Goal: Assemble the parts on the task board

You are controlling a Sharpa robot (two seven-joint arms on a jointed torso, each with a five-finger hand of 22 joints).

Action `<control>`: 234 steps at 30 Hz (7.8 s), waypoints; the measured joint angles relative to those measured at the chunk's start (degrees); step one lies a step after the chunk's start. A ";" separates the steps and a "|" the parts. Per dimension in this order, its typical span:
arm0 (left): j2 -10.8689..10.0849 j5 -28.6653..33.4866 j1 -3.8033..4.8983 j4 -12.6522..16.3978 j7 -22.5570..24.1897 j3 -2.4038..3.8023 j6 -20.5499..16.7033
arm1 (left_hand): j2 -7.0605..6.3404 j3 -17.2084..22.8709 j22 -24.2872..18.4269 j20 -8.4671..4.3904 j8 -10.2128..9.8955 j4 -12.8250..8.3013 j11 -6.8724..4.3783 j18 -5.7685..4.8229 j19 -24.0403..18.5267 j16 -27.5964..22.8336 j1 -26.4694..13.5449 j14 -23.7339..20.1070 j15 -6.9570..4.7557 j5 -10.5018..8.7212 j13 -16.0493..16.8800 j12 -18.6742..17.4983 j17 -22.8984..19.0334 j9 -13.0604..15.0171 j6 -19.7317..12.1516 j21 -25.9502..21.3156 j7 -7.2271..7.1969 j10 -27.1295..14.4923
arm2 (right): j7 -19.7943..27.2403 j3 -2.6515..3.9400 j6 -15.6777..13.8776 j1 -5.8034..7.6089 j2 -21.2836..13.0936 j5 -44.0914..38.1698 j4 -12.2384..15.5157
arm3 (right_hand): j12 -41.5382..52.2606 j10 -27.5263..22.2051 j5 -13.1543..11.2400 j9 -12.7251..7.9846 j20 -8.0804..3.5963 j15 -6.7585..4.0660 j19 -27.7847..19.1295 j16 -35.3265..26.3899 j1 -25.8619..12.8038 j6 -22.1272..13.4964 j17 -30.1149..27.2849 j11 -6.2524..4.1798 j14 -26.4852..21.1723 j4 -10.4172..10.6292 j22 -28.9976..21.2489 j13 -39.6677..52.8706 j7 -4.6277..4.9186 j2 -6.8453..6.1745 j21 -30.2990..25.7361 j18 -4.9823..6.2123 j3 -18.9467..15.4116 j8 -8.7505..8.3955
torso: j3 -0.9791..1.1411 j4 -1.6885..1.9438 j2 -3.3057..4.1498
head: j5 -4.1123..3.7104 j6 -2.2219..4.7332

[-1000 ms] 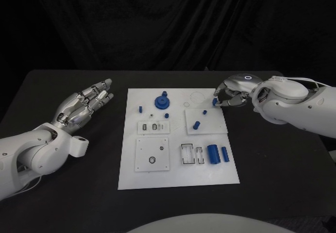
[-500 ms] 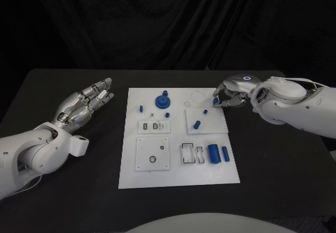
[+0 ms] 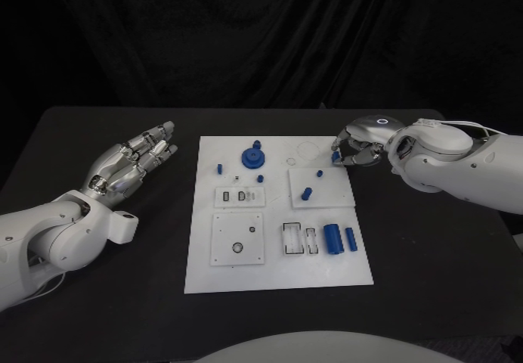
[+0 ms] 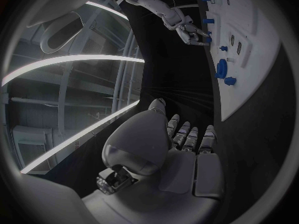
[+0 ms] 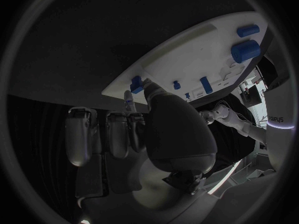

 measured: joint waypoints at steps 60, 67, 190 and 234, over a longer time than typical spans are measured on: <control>-0.27 0.00 -0.29 0.32 0.00 0.00 0.41 | 0.00 0.32 0.03 0.00 0.00 -0.32 -0.01 0.00 0.00 0.00 0.00 0.00 0.00 0.22 0.00 0.00 0.00 -0.02 0.22 0.00 0.21 -0.01 | -1.04 0.08 1.89 2.40 9.22 0.02 15.74 | 0.00 0.22 16.76 5.71 -1.04 -1.02 -0.21 0.00 3.32 6.23 0.00 -1.23 0.19 -5.61 0.04 0.01 -1.07 2.26 -1.71 0.01 2.29 4.88 | -0.12 -0.07 -0.04 | 3.21 -0.50; -0.21 0.00 -0.30 0.34 0.00 0.00 0.41 | 0.23 0.31 0.02 0.00 0.00 -0.32 -0.01 0.00 0.00 0.00 0.23 0.00 0.00 0.22 0.00 0.00 -0.03 -0.02 0.22 0.00 0.21 -0.01 | -1.81 0.09 3.37 -0.07 13.39 -0.45 12.72 | 0.00 0.00 16.53 5.71 -1.04 -1.02 -0.21 0.00 3.47 6.24 0.00 -1.01 0.19 -5.78 0.03 0.00 -0.67 2.25 -2.15 0.01 2.44 4.91 | 0.01 -0.11 0.05 | 3.54 -0.66; 11.01 -25.25 6.30 -5.06 -25.15 0.03 -7.48 | -5.09 10.39 50.60 -4.40 17.39 1.00 -2.84 -1.41 65.53 89.61 -11.29 84.04 -4.24 -19.10 73.45 85.04 74.88 5.02 29.76 72.73 6.93 78.43 | -4.12 0.07 -16.48 1.01 3.90 -1.87 10.33 | 0.00 0.20 -3.78 2.57 0.61 0.84 -0.21 0.22 -2.21 -5.53 0.00 1.24 0.01 0.49 0.00 0.03 1.84 1.86 -2.81 0.92 -1.43 2.65 | 2.66 -0.82 -6.75 | 8.81 -0.57; 22.25 -59.58 6.55 -2.54 -64.33 0.04 -1.55 | -6.91 2.66 73.41 -10.25 43.32 1.10 -9.24 -5.41 80.45 89.60 -20.79 83.83 -10.56 -17.87 73.56 85.03 74.86 40.86 28.07 83.29 -0.21 78.37 | -4.46 0.06 -16.75 -0.50 3.02 -1.63 8.94 | 0.00 0.20 -2.03 2.13 0.61 0.83 -0.21 0.20 -2.55 -4.07 0.00 1.23 0.00 1.21 0.04 0.00 1.81 2.19 -2.55 0.92 -2.15 2.88 | 5.14 -2.53 -8.73 | 9.95 -3.39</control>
